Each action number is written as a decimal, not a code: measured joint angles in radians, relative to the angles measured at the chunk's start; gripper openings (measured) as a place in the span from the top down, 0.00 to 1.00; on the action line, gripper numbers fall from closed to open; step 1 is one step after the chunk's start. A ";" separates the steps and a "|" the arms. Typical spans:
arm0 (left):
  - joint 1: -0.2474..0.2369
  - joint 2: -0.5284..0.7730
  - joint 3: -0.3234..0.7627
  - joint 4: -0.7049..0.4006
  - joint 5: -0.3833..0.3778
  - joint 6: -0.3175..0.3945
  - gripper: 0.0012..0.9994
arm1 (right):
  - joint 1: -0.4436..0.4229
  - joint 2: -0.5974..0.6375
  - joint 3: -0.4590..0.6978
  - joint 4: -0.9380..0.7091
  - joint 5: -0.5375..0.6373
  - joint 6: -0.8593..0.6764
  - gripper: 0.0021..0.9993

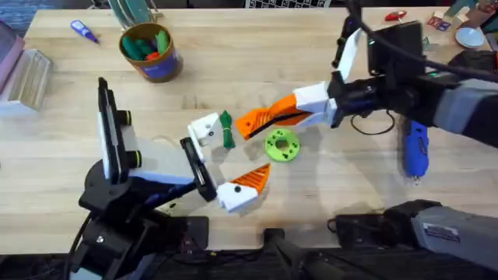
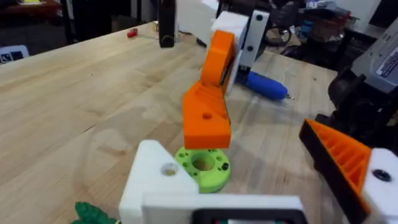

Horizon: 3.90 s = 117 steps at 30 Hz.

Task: Pick up the gripper from the table and insert it into the empty holder that is missing its gripper. Then pick up a screw, insert it into the mounting hole, and use the screwdriver to tighten it. Finally, clean up the table by picking up the vegetable and placing it into the bucket.

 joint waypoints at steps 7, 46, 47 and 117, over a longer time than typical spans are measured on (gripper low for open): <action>0.000 0.000 0.000 0.000 0.000 0.000 0.01 | 0.061 0.083 0.000 0.038 -0.016 0.041 0.99; 0.034 0.002 0.000 0.002 -0.142 -0.021 0.01 | 0.422 0.100 -0.001 0.576 0.537 0.515 0.99; 0.034 0.002 0.000 0.002 -0.144 -0.024 0.01 | 0.425 0.100 -0.001 0.576 0.545 0.516 0.99; 0.005 0.003 0.000 0.000 0.000 0.000 0.01 | 0.449 -0.013 0.086 -0.491 1.065 -0.556 0.54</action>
